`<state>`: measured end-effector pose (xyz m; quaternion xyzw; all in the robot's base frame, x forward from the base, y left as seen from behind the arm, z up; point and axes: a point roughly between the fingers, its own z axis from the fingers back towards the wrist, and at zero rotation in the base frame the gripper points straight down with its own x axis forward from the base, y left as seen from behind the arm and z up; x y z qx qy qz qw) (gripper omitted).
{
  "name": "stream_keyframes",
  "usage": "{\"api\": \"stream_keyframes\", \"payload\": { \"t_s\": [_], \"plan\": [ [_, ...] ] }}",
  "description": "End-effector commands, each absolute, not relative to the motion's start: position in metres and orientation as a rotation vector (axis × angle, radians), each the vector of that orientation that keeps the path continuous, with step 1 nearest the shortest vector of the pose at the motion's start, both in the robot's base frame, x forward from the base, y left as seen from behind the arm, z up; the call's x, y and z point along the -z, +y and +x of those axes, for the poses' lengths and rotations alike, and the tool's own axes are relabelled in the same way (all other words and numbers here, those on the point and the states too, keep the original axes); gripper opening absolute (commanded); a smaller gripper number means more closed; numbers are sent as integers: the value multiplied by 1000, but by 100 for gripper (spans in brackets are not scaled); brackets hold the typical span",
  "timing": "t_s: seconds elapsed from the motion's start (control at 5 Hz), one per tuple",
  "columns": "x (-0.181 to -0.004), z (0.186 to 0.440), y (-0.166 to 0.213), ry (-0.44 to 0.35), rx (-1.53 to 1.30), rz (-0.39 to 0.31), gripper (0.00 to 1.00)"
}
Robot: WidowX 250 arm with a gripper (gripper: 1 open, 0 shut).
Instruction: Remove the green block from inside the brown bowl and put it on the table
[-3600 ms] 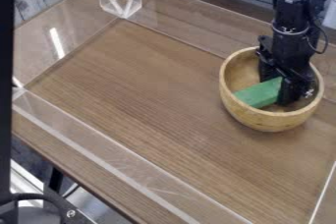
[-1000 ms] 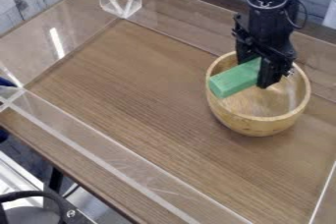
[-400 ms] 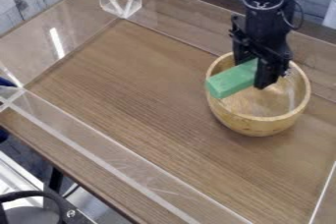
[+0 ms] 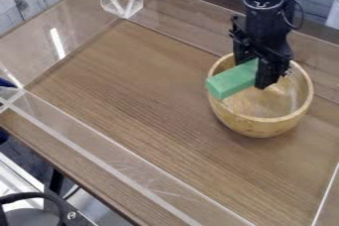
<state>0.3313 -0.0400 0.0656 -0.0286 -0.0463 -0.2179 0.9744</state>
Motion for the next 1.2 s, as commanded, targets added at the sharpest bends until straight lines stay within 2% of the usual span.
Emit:
{"api": "stream_keyframes", "payload": {
  "t_s": [0.0,0.2,0.6,1.0],
  "plan": [
    [-82,338,-37,-150,430,-52,0],
    [-79,337,-36,-146,429,-54,0],
    [-92,326,-22,-155,387,-44,0],
    [-97,312,25,-139,272,-25,0]
  ]
}}
